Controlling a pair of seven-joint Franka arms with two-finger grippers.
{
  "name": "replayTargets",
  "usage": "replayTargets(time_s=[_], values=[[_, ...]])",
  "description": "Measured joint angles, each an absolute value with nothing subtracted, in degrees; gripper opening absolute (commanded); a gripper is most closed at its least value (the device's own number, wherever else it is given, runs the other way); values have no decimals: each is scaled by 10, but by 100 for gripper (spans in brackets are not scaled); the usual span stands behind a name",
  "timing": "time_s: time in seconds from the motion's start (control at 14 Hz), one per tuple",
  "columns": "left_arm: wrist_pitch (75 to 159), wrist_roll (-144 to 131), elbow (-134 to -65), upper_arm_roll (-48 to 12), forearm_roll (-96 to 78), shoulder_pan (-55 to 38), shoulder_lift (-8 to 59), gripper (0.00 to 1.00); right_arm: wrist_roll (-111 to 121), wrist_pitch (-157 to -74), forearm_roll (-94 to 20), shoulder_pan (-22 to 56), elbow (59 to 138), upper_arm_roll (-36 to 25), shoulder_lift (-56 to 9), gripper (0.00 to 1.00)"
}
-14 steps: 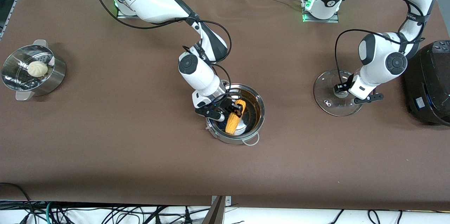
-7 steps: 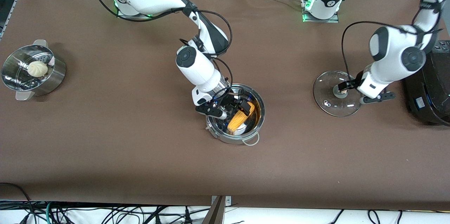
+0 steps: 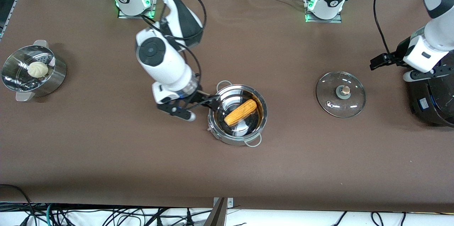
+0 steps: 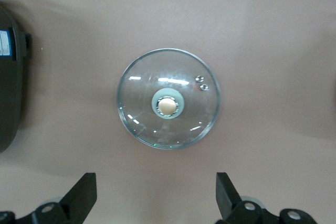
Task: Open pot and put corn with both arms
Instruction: 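Open the right gripper and withdraw it from the pot while the left gripper retracts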
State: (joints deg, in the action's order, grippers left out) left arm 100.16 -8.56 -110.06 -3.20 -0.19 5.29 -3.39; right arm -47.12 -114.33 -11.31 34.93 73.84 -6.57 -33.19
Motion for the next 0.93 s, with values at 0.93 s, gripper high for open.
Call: replayTargets(time_s=[0.93], values=[[1001, -86, -1094, -44, -5, 52, -24, 100, -3, -917, -39, 55, 867, -69, -109, 100]])
